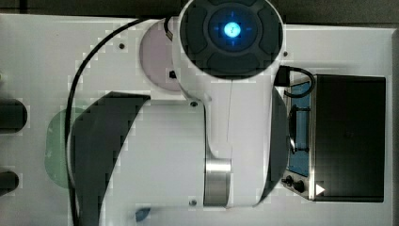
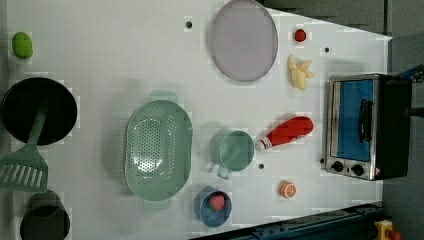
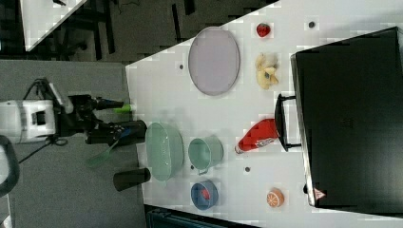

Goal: Pick ketchup from strainer and place it on the table

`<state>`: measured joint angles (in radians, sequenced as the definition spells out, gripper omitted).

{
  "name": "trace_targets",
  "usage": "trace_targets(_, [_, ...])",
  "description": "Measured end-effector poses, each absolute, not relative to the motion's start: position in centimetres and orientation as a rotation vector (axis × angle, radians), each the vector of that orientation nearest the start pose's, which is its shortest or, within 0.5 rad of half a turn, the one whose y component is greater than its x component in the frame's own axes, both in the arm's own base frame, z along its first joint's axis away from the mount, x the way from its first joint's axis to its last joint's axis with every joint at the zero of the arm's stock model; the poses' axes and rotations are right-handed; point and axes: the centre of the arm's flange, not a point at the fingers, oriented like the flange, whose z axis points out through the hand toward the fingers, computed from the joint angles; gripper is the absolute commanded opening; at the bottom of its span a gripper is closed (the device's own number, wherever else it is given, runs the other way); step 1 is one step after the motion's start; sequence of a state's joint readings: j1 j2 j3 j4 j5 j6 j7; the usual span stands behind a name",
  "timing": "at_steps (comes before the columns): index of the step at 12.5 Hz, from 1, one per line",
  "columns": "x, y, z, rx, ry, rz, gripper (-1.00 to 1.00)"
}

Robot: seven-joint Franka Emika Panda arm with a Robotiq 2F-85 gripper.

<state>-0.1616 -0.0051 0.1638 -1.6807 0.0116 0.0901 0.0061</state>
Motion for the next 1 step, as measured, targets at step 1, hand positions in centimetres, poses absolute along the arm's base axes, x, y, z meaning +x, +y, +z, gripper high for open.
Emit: trace_targets(1, [55.95,0.22,57.2,-2.897,1.211,0.063,1.0])
